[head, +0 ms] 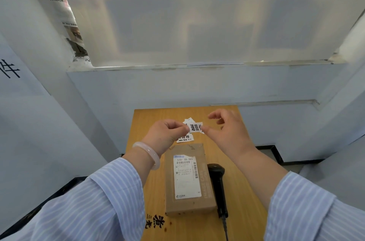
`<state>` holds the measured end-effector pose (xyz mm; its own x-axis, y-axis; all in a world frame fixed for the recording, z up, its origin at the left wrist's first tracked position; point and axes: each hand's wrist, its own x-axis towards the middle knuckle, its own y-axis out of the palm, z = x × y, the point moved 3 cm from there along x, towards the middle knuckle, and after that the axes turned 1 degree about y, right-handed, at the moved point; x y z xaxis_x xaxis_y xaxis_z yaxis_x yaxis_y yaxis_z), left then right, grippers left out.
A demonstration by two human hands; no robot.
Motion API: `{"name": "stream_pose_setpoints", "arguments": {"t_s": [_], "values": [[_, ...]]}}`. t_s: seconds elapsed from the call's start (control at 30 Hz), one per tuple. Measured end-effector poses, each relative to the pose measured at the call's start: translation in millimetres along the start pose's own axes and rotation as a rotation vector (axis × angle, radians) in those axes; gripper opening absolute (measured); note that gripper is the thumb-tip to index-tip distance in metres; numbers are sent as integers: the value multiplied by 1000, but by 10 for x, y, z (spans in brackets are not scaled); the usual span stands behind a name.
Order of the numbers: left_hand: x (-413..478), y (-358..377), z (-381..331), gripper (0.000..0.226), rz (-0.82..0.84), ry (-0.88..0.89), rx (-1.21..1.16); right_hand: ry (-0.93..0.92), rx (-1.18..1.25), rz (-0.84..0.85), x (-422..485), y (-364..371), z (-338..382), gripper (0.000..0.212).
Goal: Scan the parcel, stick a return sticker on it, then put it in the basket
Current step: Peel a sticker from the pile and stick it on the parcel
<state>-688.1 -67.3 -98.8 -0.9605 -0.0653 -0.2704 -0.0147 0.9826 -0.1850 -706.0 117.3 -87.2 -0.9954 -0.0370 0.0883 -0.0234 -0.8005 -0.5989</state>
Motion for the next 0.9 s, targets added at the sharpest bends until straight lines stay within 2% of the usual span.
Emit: {"name": "stream_pose_setpoints", "arguments": {"t_s": [0.1,0.23,0.57,0.73,0.9], "values": [[-21,27,-23,10,-2,55,49,-20,37,89,-30,43,57,12],[-43,46,-27,11,0,115,123,-3,113,173,-70,111,94,14],[-56,102,-17,11,-4,190,320,8,34,174,-109,162,73,14],[-39,51,133,8,-29,110,315,79,40,151,-122,173,-4,8],[-51,-239,450,12,-141,-60,309,220,64,151,-111,166,-161,10]]}}
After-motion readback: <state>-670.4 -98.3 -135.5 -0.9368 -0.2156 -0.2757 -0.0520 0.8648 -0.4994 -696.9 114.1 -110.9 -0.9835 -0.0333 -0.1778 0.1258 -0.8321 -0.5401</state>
